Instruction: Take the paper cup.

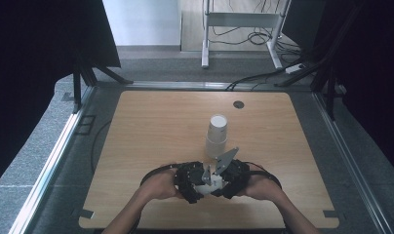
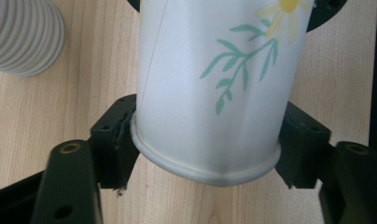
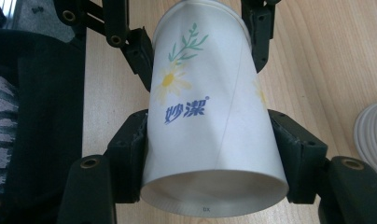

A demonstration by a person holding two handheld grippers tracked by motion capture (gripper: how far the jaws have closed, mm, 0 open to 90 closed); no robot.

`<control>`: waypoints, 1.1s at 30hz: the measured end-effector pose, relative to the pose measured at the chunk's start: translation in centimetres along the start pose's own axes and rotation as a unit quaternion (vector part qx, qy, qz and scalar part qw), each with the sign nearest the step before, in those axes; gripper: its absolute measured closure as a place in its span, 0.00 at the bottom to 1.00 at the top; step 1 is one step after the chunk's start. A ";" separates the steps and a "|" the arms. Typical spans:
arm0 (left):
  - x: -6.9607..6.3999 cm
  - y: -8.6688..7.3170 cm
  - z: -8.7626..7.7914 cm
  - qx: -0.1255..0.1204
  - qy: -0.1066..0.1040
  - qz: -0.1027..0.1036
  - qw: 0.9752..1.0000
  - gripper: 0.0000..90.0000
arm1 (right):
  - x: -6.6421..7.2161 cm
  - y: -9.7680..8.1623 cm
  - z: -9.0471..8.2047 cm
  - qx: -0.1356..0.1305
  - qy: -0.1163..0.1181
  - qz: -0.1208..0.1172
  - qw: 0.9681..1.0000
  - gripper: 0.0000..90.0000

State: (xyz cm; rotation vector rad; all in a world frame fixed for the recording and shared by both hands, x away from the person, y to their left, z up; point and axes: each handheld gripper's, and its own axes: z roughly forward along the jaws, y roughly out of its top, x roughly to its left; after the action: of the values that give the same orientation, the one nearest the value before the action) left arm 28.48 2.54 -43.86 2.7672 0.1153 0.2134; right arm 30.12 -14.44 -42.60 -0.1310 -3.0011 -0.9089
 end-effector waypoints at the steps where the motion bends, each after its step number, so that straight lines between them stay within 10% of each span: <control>1: 0.1 -0.1 -0.1 -0.006 0.001 -0.006 1.000 0.29 | 0.0 0.0 -0.1 -0.001 0.000 0.001 1.000 0.41; 12: 1.0 -1.7 -1.3 -0.088 -0.020 -0.064 0.994 0.14 | -0.2 -0.4 -1.6 -0.042 -0.001 0.012 0.999 0.41; 20: 1.2 -3.3 -2.1 -0.164 -0.036 -0.102 0.980 0.14 | -0.3 -0.8 -2.5 -0.068 0.000 0.016 0.998 0.41; 22: 1.3 -3.8 -2.3 -0.193 -0.041 -0.119 0.973 0.14 | -0.2 -0.9 -2.7 -0.081 0.000 0.017 0.997 0.41; 28: 1.1 -4.7 -2.6 -0.239 -0.033 -0.134 0.961 0.14 | -0.1 -1.3 -3.2 -0.102 -0.002 0.021 0.995 0.41; 33: 0.9 -5.1 -2.6 -0.262 -0.025 -0.130 0.956 0.14 | -0.2 -1.9 -3.4 -0.125 0.001 0.028 0.992 0.41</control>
State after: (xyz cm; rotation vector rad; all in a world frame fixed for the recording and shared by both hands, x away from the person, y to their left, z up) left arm 28.69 8.30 -43.21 2.1988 0.3536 0.0855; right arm 30.05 -17.88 -40.80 -0.2136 -2.8520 -1.2727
